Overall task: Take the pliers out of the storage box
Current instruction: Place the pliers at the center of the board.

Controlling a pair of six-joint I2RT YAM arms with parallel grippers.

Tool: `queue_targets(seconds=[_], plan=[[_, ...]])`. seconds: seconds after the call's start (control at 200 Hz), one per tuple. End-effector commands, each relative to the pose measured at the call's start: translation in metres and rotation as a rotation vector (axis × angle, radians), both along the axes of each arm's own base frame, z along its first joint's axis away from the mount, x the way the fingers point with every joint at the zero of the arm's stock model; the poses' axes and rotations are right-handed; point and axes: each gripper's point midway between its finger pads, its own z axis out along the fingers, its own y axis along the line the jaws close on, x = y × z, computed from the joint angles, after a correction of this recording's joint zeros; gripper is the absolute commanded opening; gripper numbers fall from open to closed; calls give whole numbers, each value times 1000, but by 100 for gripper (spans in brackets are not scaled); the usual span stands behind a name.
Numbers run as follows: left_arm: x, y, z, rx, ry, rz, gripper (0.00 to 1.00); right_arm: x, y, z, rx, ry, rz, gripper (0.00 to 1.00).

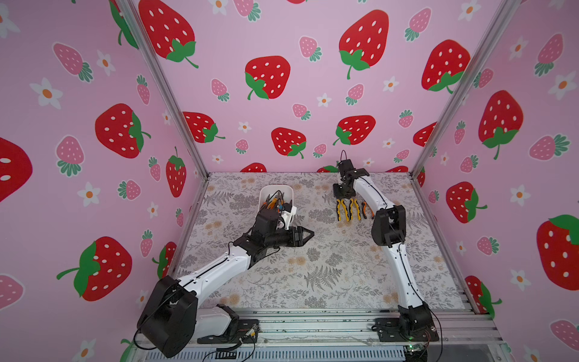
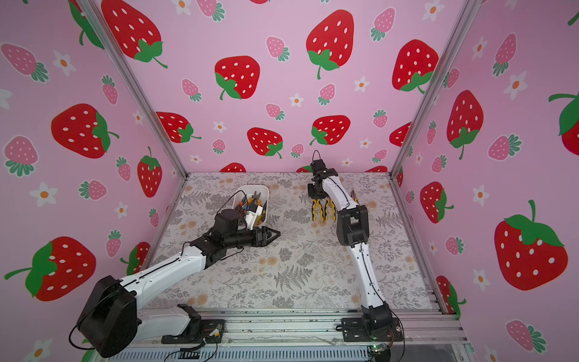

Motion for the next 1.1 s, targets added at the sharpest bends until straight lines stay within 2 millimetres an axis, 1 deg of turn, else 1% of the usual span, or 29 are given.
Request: queue_targets(seconds=[0.0, 0.07, 0.49, 0.58, 0.71, 0.83, 0.9, 0.965, 1.01, 1.095], plan=[[1, -1, 16, -20, -38, -18, 67, 12, -6, 4, -9, -45, -31, 14], [0, -2, 14, -20, -32, -20, 67, 14, -8, 3, -16, -49, -37, 18], [1, 2, 15, -23, -31, -13, 67, 14, -10, -5, -14, -37, -50, 26], [1, 3, 15, -22, -30, -13, 67, 14, -10, -6, -12, -37, -51, 34], [0, 4, 15, -19, -30, -12, 67, 15, -10, -5, -12, -42, -53, 40], [0, 6, 14, -15, -28, -8, 65, 19, -9, 0, -1, -59, -48, 49], [0, 8, 13, -7, -26, -4, 65, 23, -8, 11, 7, -87, -45, 50], [1, 12, 12, 11, -20, 6, 65, 26, -8, 32, 11, -127, -47, 50], [3, 17, 11, 28, -20, 16, 66, 29, -9, 52, 15, -167, -50, 49], [11, 32, 5, 90, -2, 71, 67, 28, -9, 104, 28, -252, -46, 49]])
